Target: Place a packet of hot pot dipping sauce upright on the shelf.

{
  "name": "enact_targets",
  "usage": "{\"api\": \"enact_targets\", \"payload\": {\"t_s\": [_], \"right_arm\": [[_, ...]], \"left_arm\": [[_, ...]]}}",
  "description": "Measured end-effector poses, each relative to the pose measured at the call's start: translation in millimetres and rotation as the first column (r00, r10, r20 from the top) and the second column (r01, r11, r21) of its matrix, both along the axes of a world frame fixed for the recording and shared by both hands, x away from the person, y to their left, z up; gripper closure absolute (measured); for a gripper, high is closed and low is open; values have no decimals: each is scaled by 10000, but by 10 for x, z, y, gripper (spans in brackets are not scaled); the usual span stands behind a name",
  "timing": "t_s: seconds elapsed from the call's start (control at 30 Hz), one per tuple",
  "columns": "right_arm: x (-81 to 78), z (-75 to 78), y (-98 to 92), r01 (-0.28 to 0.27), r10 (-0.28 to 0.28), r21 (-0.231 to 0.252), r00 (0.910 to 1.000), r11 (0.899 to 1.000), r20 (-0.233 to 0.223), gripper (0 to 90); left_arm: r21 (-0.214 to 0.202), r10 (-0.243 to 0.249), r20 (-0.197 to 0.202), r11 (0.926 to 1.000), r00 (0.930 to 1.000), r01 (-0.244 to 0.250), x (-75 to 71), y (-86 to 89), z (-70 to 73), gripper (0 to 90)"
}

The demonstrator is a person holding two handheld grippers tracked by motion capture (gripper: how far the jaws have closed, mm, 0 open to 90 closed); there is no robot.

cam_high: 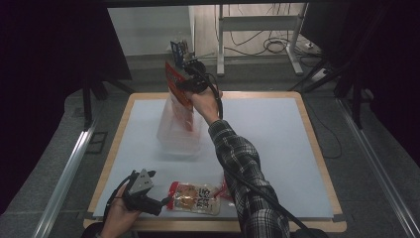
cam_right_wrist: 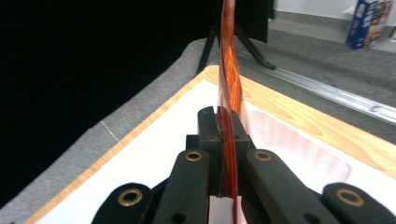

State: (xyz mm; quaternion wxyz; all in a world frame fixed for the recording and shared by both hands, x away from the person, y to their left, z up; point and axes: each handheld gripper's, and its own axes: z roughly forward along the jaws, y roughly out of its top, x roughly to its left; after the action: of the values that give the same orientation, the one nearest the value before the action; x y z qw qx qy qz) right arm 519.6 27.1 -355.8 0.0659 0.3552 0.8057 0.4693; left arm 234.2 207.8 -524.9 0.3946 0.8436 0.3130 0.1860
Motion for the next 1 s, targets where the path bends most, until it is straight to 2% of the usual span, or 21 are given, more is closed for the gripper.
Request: {"api": "enact_targets", "payload": {"t_s": [0.13, 0.23, 0.33, 0.5, 0.6, 0.67, 0.73, 0.83, 1.0], "right_arm": [[14, -84, 31, 35, -35, -121, 10000, 9999, -12, 883], [13, -153, 72, 136, -132, -584, 9999, 9982, 74, 882], [32, -196, 70, 99, -103, -487, 9999, 9988, -81, 882], [61, -145, 1, 497, -479, -889, 9986, 9948, 219, 881], [84, -97, -82, 918, -844, -1304, 9946, 9872, 608, 878], [99, -91, -131, 1119, -1017, -1579, 9923, 9811, 711, 876], [118, -98, -179, 1004, -920, -1442, 9937, 9844, 637, 865], [130, -112, -211, 949, -869, -1434, 9944, 9851, 608, 760], [126, -108, -222, 923, -742, -1988, 9926, 9757, 965, 455]], "left_arm": [[72, -42, 8, 10000, 10000, 42, -5, -10, -3, 0], [146, -61, 20, 9999, 10000, 61, -5, -12, -4, 0], [145, -54, 26, 9999, 10000, 54, -8, -12, -4, 0], [120, -11, 24, 9999, 10000, 10, -10, -12, -8, 0], [146, -23, -19, 9999, 10000, 23, -8, -17, -13, 0], [185, -33, -20, 9998, 10000, 34, -6, -20, -14, 0], [203, -18, -18, 9998, 10000, 18, -6, -22, -16, 0], [208, -5, -14, 9998, 10000, 5, -6, -20, -16, 0], [232, 4, -3, 9997, 10000, -4, -7, -17, -16, 0]]}}
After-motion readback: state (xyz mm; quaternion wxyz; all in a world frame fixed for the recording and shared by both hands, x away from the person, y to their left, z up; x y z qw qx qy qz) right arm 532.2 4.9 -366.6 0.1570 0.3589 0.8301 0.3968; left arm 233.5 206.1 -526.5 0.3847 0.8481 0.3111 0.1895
